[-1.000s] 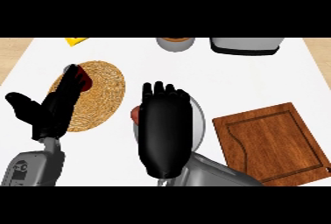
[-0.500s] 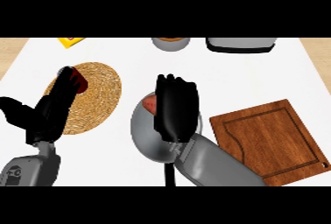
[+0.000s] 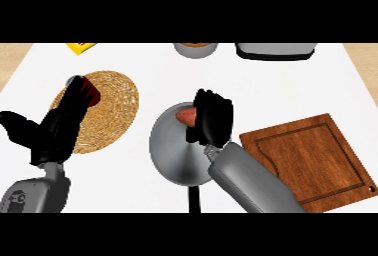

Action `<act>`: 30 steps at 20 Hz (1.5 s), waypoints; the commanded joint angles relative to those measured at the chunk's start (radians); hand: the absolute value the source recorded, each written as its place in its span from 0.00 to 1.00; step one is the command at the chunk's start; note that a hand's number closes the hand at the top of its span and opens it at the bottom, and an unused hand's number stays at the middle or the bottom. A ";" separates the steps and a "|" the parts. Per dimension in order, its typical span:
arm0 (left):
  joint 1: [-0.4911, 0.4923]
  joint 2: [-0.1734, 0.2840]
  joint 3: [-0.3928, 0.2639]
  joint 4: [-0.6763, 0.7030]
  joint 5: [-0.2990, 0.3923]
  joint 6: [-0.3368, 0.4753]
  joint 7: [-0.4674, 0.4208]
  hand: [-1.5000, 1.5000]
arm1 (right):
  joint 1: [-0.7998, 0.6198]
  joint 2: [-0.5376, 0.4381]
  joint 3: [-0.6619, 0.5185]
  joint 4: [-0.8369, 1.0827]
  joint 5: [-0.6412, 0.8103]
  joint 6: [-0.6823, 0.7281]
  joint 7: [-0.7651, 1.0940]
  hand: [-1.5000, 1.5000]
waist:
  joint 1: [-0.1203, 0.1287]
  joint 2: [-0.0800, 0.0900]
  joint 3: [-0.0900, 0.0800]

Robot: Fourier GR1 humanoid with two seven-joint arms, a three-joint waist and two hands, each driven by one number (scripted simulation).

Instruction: Pick the sweet potato from the cutting board and place it in the pan

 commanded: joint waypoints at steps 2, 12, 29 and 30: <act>-0.023 -0.011 -0.001 0.036 -0.014 0.010 -0.012 0.50 | 0.031 0.002 -0.021 0.086 -0.144 -0.129 0.047 0.00 | 0.001 0.002 0.000; 0.071 0.034 0.048 -0.011 0.032 -0.056 -0.030 0.50 | 0.105 -0.007 -0.090 0.026 -0.252 -0.376 -0.230 0.00 | -0.009 -0.006 0.000; 0.062 0.027 0.060 -0.056 0.032 -0.031 0.021 0.50 | 0.863 -0.336 -0.074 -0.877 -0.850 -0.386 -0.774 0.00 | -0.037 -0.010 0.002; 0.016 0.002 0.053 0.024 0.014 -0.013 -0.011 0.50 | 0.903 -0.388 -0.099 -0.939 -0.853 -0.361 -0.774 0.00 | -0.044 -0.008 0.001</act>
